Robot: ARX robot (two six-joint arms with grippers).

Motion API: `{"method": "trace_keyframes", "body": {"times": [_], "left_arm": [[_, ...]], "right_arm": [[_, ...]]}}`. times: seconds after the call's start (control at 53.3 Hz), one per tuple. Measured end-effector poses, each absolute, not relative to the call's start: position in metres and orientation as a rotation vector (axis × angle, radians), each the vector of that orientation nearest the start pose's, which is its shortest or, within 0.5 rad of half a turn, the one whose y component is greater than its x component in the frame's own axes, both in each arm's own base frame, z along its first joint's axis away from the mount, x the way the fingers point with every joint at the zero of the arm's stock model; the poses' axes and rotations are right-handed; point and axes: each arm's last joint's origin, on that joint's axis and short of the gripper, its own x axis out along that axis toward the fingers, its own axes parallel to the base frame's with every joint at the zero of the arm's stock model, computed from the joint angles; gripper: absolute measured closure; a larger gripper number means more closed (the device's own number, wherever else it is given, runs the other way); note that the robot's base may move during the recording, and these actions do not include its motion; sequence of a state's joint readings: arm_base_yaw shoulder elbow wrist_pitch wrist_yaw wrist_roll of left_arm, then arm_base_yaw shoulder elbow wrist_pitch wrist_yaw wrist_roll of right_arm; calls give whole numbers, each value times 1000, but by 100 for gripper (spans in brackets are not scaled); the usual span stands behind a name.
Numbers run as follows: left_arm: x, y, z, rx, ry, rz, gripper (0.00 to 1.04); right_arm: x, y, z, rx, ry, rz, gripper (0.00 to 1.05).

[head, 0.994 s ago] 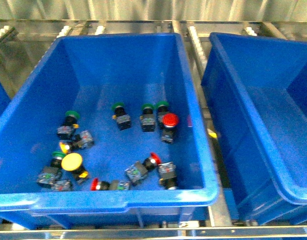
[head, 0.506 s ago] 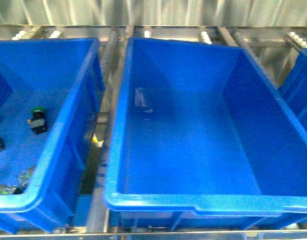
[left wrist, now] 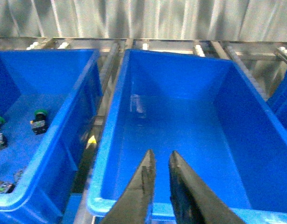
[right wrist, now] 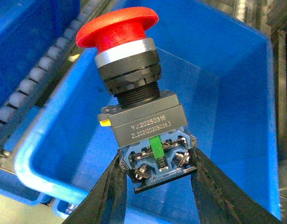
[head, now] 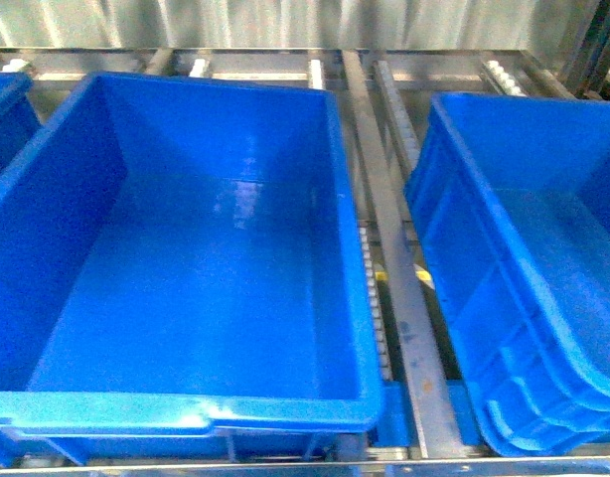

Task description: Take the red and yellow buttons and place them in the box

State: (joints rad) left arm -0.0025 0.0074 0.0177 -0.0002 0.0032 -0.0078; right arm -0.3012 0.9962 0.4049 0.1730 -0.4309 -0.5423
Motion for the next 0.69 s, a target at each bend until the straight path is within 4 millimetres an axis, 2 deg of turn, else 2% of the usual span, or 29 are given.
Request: {"method": "trace_keyframes", "body": {"times": [0.413,0.506,0.619,0.694], "left_arm": [[97,0,169,-7,-10,-3,25],[97,0,169,-7,-10,-3,6],[97,0,169,-6,-10,-2,8],[97,0,169,-6,-10,-3,8]], "right_arm": [[203,-45,189,-378,376,254,73],[210,-47,186,-365,392,257,73],[226,-50,186,-331,407,251,73],[245,-49,187,-301,416,241,73]]}}
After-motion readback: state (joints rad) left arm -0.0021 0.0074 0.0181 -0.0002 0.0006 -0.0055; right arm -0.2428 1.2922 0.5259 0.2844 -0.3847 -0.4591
